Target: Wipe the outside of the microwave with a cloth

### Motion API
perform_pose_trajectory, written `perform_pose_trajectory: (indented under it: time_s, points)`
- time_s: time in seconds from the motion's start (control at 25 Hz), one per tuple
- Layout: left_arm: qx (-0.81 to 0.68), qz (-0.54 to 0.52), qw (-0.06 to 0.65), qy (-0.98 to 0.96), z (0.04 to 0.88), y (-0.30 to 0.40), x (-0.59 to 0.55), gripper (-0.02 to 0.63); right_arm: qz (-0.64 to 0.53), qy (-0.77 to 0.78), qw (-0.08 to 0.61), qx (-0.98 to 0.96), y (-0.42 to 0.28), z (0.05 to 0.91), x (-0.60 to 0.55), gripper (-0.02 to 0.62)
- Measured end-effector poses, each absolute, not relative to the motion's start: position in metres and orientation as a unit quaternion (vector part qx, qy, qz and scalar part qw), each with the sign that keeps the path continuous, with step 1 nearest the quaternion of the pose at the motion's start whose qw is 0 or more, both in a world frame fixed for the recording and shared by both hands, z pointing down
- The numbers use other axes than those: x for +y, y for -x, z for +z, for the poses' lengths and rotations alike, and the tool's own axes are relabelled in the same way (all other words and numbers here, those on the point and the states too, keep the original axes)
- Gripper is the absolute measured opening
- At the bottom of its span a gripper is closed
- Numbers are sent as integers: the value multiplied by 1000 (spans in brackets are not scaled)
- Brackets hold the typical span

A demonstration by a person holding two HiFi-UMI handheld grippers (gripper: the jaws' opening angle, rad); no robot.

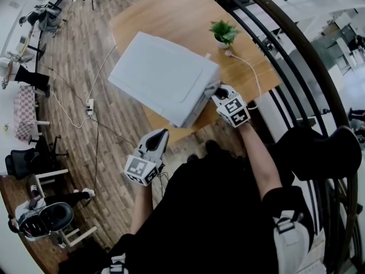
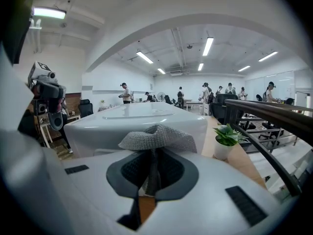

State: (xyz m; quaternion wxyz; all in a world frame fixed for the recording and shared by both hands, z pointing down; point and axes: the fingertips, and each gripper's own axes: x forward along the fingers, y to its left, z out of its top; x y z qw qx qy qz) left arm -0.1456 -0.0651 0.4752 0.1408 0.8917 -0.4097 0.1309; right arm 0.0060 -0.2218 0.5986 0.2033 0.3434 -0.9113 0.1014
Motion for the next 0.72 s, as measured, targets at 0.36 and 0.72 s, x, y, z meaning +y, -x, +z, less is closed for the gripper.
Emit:
perform_pose_trajectory:
  time_s: [0.36,0.72]
  points:
    - [-406,130,143,-893,473,142,-72,3,93,-373,195,-903,-25,595,-254,17]
    - [-409,135,144,-891,474,141,-75,3,110,-400,207,-886,-44,602,-280,15]
